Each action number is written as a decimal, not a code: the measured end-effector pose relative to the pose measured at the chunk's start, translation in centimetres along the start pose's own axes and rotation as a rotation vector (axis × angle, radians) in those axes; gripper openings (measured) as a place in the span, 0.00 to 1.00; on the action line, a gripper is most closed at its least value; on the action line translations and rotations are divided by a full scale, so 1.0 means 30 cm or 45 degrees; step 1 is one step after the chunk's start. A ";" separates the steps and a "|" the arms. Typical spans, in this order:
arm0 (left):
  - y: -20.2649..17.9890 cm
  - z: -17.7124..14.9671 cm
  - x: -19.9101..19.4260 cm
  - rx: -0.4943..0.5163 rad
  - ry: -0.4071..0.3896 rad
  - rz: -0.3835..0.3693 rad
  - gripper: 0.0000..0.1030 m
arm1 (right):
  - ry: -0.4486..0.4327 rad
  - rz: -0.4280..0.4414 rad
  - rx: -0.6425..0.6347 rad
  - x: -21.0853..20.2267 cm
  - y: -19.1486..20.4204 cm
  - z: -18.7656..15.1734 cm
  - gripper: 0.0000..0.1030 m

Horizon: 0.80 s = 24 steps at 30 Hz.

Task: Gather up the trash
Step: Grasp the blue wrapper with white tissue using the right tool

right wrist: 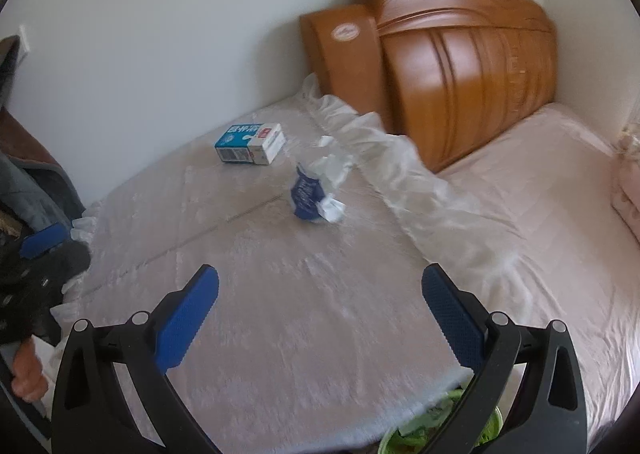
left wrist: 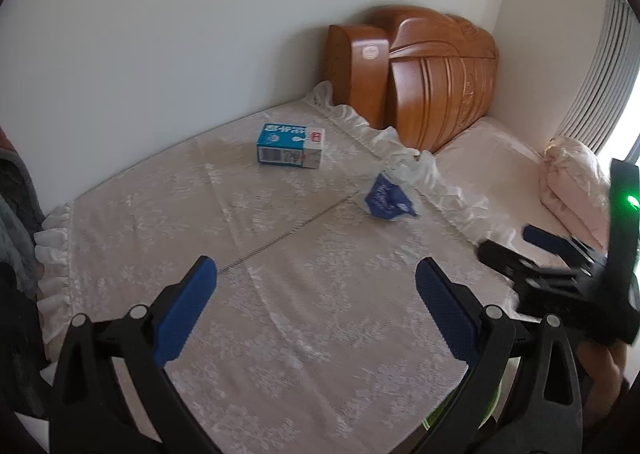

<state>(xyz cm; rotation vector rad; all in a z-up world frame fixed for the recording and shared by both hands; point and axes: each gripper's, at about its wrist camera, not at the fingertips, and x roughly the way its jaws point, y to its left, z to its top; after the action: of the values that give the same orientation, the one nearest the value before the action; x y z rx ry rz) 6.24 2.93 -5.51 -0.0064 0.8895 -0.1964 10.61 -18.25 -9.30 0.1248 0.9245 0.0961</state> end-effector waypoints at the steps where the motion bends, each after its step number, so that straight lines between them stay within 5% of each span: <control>1: 0.012 0.008 0.016 0.005 0.008 0.008 0.93 | 0.009 -0.010 -0.013 0.048 0.005 0.021 0.98; 11: 0.128 0.065 0.135 -0.050 0.064 0.039 0.93 | 0.145 -0.135 0.069 0.483 0.002 0.195 0.98; 16: 0.152 0.105 0.190 -0.035 0.061 0.063 0.93 | 0.198 -0.191 0.057 0.590 0.023 0.208 0.98; 24: 0.150 0.168 0.303 0.138 0.026 0.041 0.93 | 0.198 -0.145 0.032 0.602 0.017 0.210 0.57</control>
<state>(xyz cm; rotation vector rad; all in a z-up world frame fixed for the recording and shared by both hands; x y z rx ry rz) 16.45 5.41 -9.74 0.1104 0.8976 -0.2149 26.46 -15.70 -19.73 0.0883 1.0860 -0.0118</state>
